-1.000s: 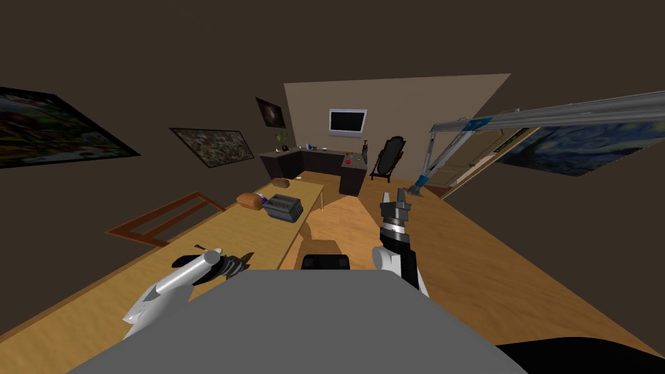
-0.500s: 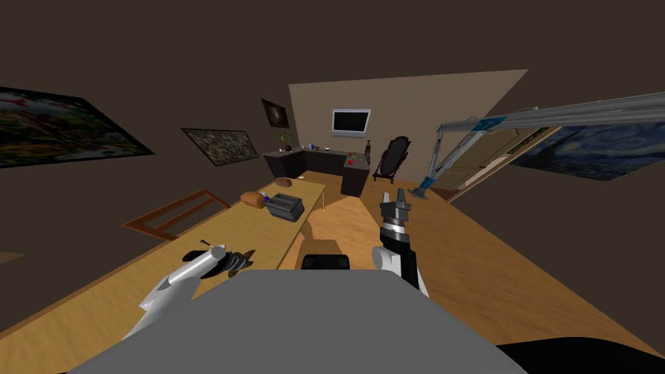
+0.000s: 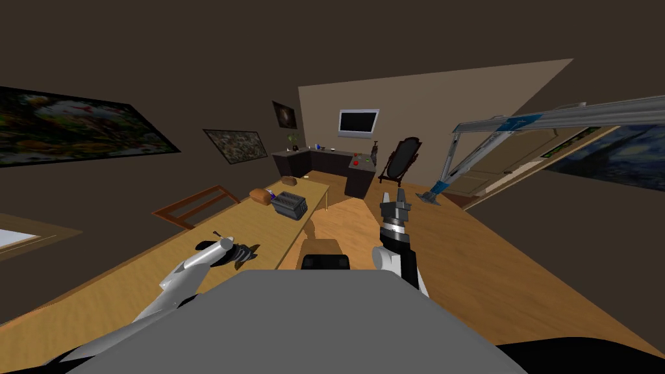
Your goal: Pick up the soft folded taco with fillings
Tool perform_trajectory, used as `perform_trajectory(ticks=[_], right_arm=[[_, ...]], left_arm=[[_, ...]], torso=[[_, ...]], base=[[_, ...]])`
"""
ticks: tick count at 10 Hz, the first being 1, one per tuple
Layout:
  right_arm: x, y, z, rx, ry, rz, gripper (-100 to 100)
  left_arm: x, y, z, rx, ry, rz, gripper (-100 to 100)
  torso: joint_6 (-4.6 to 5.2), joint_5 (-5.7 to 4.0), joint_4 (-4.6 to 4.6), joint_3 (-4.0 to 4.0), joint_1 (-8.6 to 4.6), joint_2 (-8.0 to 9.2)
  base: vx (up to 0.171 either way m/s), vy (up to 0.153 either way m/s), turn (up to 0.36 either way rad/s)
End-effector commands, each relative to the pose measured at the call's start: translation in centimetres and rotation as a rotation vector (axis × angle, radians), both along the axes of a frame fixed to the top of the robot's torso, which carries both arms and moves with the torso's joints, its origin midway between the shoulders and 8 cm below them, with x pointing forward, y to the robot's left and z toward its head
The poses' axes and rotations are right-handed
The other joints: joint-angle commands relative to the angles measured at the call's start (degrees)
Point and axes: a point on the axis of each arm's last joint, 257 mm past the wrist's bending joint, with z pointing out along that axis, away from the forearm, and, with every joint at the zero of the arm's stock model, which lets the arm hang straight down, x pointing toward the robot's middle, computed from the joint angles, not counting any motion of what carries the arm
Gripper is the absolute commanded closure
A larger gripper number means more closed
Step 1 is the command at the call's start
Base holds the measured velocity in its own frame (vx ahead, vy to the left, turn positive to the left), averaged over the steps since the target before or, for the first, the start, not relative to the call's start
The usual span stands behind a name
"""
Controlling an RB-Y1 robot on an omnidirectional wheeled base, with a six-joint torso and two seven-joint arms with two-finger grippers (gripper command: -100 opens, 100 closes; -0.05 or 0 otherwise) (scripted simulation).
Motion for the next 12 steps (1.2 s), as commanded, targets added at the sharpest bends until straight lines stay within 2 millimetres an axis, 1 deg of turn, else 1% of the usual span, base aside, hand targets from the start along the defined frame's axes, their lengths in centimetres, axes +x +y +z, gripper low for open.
perform_trajectory(ticks=[1, 2, 3, 5, 6, 8, 9, 10, 11, 12], right_arm=[[0.0, 0.0, 0.0, 0.0, 0.0, 0.0, 0], [0.0, 0.0, 0.0, 0.0, 0.0, 0.0, 0], [0.0, 0.0, 0.0, 0.0, 0.0, 0.0, 0], [0.0, 0.0, 0.0, 0.0, 0.0, 0.0, 0], [0.0, 0.0, 0.0, 0.0, 0.0, 0.0, 0], [0.0, 0.0, 0.0, 0.0, 0.0, 0.0, 0], [0.0, 0.0, 0.0, 0.0, 0.0, 0.0, 0], [0.0, 0.0, 0.0, 0.0, 0.0, 0.0, 0], [0.0, 0.0, 0.0, 0.0, 0.0, 0.0, 0], [0.0, 0.0, 0.0, 0.0, 0.0, 0.0, 0]], left_arm=[[0.2, 0.2, -0.3, 0.0, 0.008, -0.007, -100], [-0.6, 0.0, -0.8, -0.009, 0.024, 0.003, -100], [2.0, 0.7, 0.3, 0.019, -0.004, -0.036, -100], [0.4, 0.4, -0.7, 0.0, 0.028, -0.016, -100], [2.7, 1.2, 0.3, 0.03, 0.003, -0.05, -100], [1.2, 1.0, -0.5, 0.015, 0.032, -0.032, -100], [1.1, 1.0, -0.6, 0.014, 0.033, -0.032, -100], [2.9, 1.9, 0.3, 0.041, 0.019, -0.057, -100], [1.9, 1.8, -0.2, 0.032, 0.037, -0.046, -100], [2.2, 1.7, 0.0, 0.031, 0.031, -0.047, -100]], torso=[[0.0, 0.0, 0.0, 0.0, 0.0, 0.0], [0.02, 0.01, 0.0, 0.0, 0.0, 0.01], [0.02, 0.02, 0.0, 0.02, 0.04, 0.04], [0.02, 0.01, 0.0, 0.01, 0.0, 0.03], [0.03, 0.02, 0.0, 0.02, 0.04, 0.04], [0.02, 0.01, 0.0, 0.02, 0.02, 0.04], [0.03, 0.02, 0.0, 0.03, 0.04, 0.05], [0.03, 0.02, 0.01, 0.03, 0.08, 0.05], [0.0, 0.01, 0.01, 0.02, 0.04, 0.04], [0.01, 0.02, 0.0, 0.02, 0.02, 0.04]], base=[[0.01, -0.023, 0.079], [0.004, -0.013, -0.017], [0.007, -0.02, 0.182], [0.005, -0.019, 0.042], [0.005, -0.017, 0.177], [0.004, -0.017, 0.04], [0.003, -0.002, -0.011], [0.004, -0.017, 0.147], [0.008, -0.021, 0.121], [0.003, -0.009, 0.016]])
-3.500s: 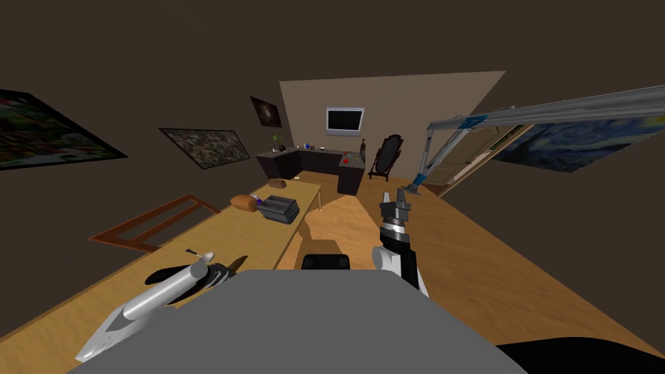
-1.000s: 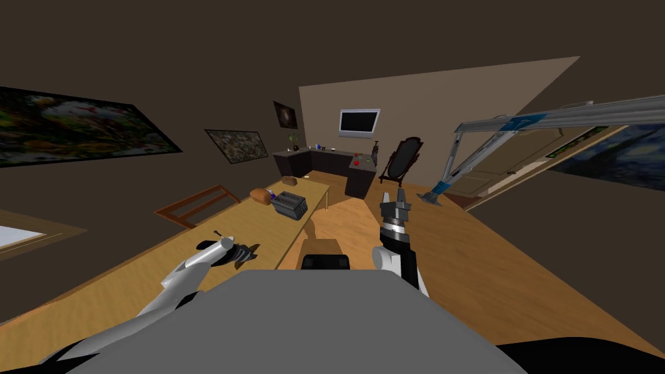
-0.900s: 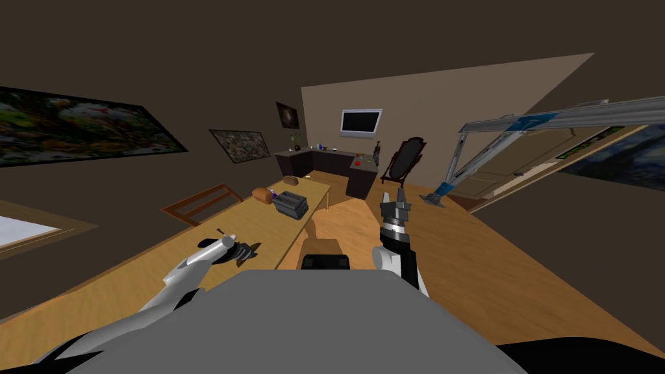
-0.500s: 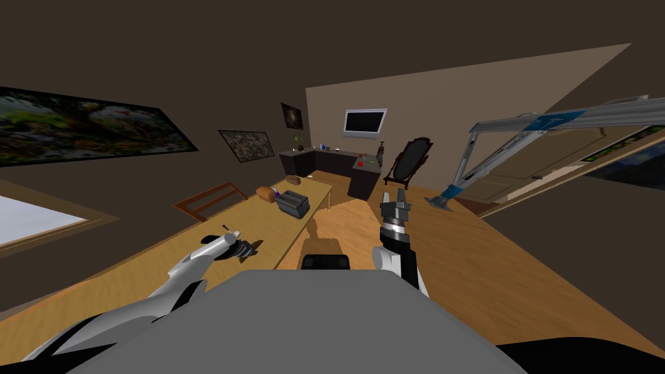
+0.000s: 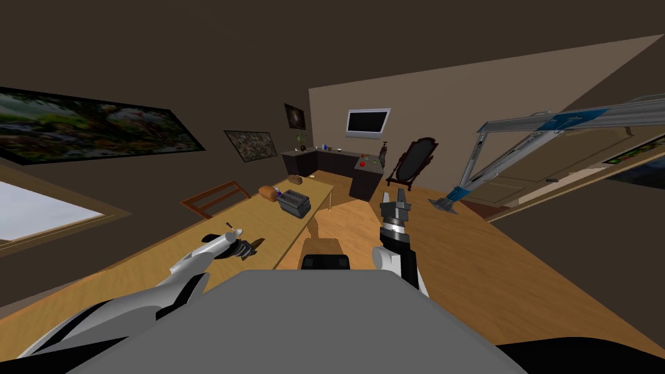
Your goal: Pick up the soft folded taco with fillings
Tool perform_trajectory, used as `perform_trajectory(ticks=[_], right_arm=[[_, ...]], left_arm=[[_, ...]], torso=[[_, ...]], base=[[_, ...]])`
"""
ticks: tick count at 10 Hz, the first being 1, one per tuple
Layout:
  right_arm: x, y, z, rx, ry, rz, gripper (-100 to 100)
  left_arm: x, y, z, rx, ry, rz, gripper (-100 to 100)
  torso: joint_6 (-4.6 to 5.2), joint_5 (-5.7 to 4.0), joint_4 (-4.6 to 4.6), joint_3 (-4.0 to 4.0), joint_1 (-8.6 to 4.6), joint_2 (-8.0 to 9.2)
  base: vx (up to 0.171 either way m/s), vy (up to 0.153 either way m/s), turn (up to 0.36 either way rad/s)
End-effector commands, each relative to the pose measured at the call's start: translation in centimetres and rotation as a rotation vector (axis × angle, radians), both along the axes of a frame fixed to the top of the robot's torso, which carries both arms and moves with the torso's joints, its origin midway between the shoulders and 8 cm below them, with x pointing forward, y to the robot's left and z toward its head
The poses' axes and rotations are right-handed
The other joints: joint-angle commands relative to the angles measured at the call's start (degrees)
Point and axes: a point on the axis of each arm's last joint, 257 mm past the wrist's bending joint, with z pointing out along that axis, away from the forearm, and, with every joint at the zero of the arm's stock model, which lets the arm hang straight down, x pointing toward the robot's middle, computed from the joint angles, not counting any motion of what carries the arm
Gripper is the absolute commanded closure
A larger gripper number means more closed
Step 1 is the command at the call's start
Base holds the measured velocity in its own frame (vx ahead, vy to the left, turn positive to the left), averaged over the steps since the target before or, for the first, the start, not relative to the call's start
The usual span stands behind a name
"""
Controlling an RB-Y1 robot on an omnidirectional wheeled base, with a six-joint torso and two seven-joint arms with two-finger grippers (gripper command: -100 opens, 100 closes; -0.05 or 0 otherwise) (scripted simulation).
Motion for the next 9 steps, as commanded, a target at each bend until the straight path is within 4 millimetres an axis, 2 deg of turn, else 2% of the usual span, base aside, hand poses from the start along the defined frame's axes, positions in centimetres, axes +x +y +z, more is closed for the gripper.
perform_trajectory(ticks=[1, 5, 6, 7, 8, 9], right_arm=[[0.0, 0.0, 0.0, 0.0, 0.0, 0.0, 0], [0.0, 0.0, 0.0, 0.0, 0.0, 0.0, 0], [0.0, 0.0, 0.0, 0.0, 0.0, 0.0, 0], [0.0, 0.0, 0.0, 0.0, 0.0, 0.0, 0], [0.0, 0.0, 0.0, 0.0, 0.0, 0.0, 0], [0.0, 0.0, 0.0, 0.0, 0.0, 0.0, 0]], left_arm=[[0.0, 0.0, 0.0, 0.0, 0.0, 0.0, 100], [-0.1, -0.1, -0.1, -0.004, 0.002, 0.002, 100], [-0.1, -0.2, -0.1, -0.005, 0.002, 0.002, 0], [-1.1, -0.8, -0.6, -0.02, 0.005, 0.018, 100], [-1.0, -0.8, -0.5, -0.018, 0.002, 0.016, 100], [-3.1, -1.6, -1.5, -0.047, 0.024, 0.049, 100]], torso=[[0.0, 0.0, 0.0, 0.0, 0.0, 0.0], [0.03, -0.01, 0.0, -0.02, 0.1, -0.03], [0.03, -0.02, 0.0, -0.01, 0.1, -0.03], [0.03, -0.02, 0.0, -0.01, 0.1, -0.02], [0.2, 0.12, 0.01, -0.03, 0.16, -0.06], [0.19, 0.17, 0.0, -0.06, 0.23, -0.11]], base=[[0.0, 0.0, 0.0], [0.0, 0.0, 0.0], [0.0, 0.0, 0.0], [-0.006, 0.021, -0.189], [-0.009, 0.032, -0.117], [-0.007, 0.04, -0.163]])
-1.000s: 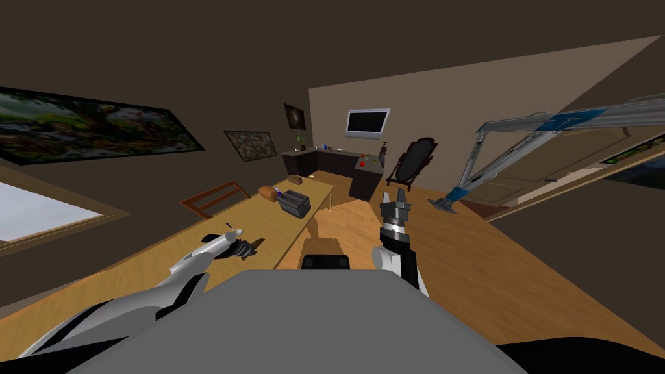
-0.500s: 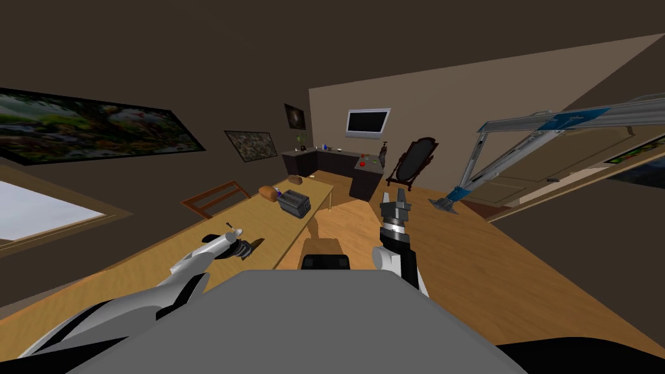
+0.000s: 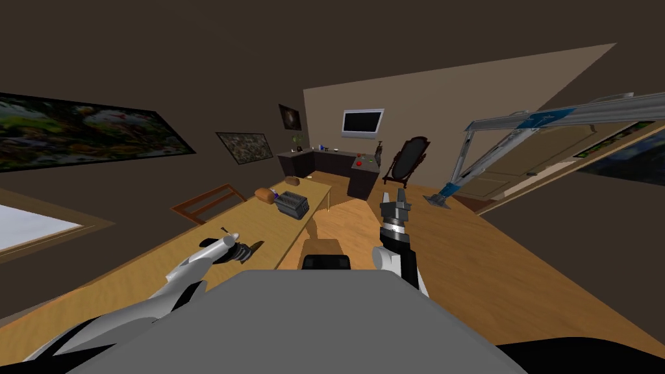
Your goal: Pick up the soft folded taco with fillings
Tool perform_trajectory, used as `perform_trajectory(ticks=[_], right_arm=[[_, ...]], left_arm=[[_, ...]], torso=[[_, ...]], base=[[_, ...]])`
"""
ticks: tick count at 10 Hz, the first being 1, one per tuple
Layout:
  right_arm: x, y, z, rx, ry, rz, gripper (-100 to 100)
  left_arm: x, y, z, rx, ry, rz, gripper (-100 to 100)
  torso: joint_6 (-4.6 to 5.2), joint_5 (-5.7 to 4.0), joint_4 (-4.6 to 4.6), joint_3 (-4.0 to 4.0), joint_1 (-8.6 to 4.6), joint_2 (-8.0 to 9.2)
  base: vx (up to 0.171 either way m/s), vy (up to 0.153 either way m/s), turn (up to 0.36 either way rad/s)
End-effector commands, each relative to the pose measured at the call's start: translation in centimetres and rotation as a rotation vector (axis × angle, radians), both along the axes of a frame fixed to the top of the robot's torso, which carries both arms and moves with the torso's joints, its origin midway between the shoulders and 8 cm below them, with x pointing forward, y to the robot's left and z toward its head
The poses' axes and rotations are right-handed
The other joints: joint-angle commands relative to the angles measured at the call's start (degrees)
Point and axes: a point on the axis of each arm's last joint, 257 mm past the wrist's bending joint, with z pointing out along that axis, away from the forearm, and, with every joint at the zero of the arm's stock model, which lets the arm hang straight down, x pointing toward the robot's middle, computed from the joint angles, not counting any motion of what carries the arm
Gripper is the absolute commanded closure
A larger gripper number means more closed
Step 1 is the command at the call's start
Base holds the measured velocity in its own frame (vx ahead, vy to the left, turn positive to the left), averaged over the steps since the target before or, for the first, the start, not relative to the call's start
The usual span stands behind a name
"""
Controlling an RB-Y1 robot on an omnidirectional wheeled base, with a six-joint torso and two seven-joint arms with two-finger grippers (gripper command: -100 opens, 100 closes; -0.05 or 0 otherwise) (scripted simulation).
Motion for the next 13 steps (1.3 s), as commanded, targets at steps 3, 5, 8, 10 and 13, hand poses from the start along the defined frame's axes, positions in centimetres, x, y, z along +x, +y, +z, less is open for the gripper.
perform_trajectory(ticks=[3, 5, 8, 10, 13], right_arm=[[0.0, 0.0, 0.0, 0.0, 0.0, 0.0, 0], [0.0, 0.0, 0.0, 0.0, 0.0, 0.0, 0], [0.0, 0.0, 0.0, 0.0, 0.0, 0.0, 0], [0.0, 0.0, 0.0, 0.0, 0.0, 0.0, 0], [0.0, 0.0, 0.0, 0.0, 0.0, 0.0, 0]], left_arm=[[-0.9, -0.9, 0.1, -0.017, -0.014, 0.019, 100], [-2.3, -1.2, -0.1, -0.028, -0.009, 0.046, 100], [-3.2, -1.2, 0.3, -0.025, -0.018, 0.067, 100], [-5.2, -1.3, 0.2, -0.032, -0.004, 0.103, 100], [-6.2, -0.9, 1.0, -0.018, -0.015, 0.126, 100]], torso=[[0.0, 0.15, -0.07, -0.05, 0.02, -0.04], [0.07, 0.26, -0.09, -0.09, 0.04, -0.09], [0.05, 0.32, -0.11, -0.13, 0.05, -0.15], [0.06, 0.34, -0.11, -0.12, 0.13, -0.13], [0.02, 0.3, -0.1, -0.12, 0.08, -0.13]], base=[[-0.008, 0.027, -0.119], [-0.011, 0.024, -0.14], [-0.006, 0.014, -0.074], [-0.012, 0.029, -0.15], [-0.01, 0.018, -0.08]])
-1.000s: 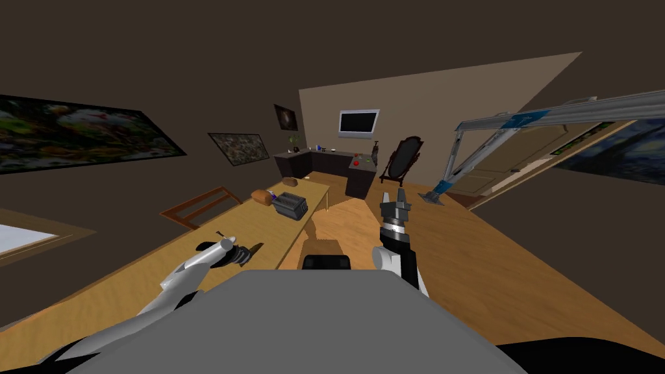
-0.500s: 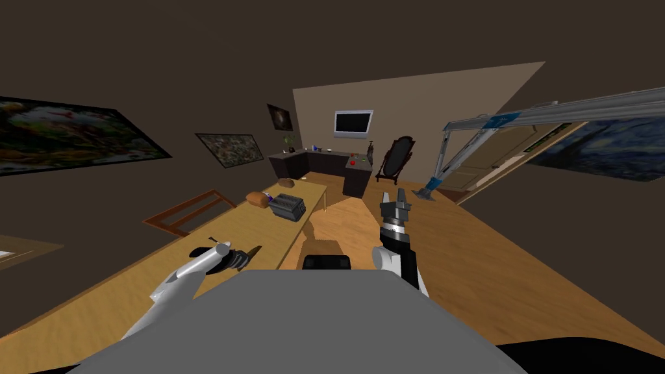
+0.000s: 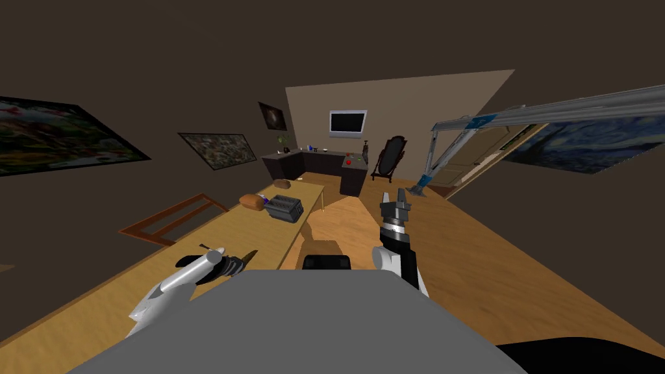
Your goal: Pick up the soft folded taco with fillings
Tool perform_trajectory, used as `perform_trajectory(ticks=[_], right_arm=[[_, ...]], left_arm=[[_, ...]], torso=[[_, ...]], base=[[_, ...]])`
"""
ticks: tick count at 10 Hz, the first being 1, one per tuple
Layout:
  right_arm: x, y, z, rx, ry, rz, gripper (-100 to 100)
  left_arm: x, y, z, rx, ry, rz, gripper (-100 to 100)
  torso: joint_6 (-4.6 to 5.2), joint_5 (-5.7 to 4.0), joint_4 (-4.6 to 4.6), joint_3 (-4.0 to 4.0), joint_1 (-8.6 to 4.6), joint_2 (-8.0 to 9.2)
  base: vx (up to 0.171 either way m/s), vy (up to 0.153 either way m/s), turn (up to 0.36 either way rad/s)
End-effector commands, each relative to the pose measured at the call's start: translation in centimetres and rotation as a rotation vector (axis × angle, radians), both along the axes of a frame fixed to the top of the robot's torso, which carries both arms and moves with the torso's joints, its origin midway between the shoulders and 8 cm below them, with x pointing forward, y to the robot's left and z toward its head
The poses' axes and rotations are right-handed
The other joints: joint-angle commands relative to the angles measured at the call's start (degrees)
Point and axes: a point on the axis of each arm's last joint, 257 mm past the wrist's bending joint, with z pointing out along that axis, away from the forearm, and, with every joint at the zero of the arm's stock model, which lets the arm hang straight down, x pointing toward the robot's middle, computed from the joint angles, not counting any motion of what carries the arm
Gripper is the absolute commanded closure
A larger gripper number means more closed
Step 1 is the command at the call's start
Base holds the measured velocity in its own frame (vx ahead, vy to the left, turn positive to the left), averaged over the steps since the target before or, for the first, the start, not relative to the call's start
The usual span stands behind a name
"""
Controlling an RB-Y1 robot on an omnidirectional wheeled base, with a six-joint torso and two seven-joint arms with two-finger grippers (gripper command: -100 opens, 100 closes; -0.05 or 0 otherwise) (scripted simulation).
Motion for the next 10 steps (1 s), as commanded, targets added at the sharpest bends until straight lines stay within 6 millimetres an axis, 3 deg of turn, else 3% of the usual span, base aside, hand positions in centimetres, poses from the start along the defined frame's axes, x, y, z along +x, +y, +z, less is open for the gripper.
perform_trajectory(ticks=[1, 2, 3, 5, 6, 9, 10], right_arm=[[0.0, 0.0, 0.0, 0.0, 0.0, 0.0, 0], [0.0, 0.0, 0.0, 0.0, 0.0, 0.0, 0], [0.0, 0.0, 0.0, 0.0, 0.0, 0.0, 0], [0.0, 0.0, 0.0, 0.0, 0.0, 0.0, 0], [0.0, 0.0, 0.0, 0.0, 0.0, 0.0, 0], [0.0, 0.0, 0.0, 0.0, 0.0, 0.0, 0], [0.0, 0.0, 0.0, 0.0, 0.0, 0.0, 0]], left_arm=[[-2.9, -0.1, -0.2, -0.008, 0.026, 0.051, 100], [-1.6, 0.5, 0.9, 0.016, -0.002, 0.034, 100], [-4.7, 0.4, 0.5, 0.005, 0.032, 0.085, 100], [-3.5, 0.9, 1.5, 0.028, 0.006, 0.07, 100], [-6.6, 0.9, 1.4, 0.023, 0.038, 0.121, 100], [-5.8, 1.2, 1.9, 0.038, 0.022, 0.11, 100], [-5.7, 1.3, 1.9, 0.04, 0.02, 0.11, 0]], torso=[[0.0, 0.0, 0.0, 0.0, 0.0, 0.0], [-0.02, 0.02, -0.02, 0.01, 0.02, 0.04], [-0.02, -0.01, 0.0, 0.01, 0.02, 0.01], [-0.05, -0.01, 0.0, 0.01, -0.01, 0.02], [-0.05, -0.03, 0.0, 0.0, -0.06, -0.01], [-0.03, -0.05, 0.01, 0.0, -0.08, 0.0], [-0.03, -0.04, 0.0, -0.02, -0.1, -0.03]], base=[[-0.012, 0.032, -0.199], [-0.014, 0.029, -0.077], [-0.006, 0.021, -0.193], [-0.01, 0.018, -0.023], [-0.007, 0.012, -0.159], [-0.009, 0.01, -0.035], [0.0, 0.0, 0.0]])
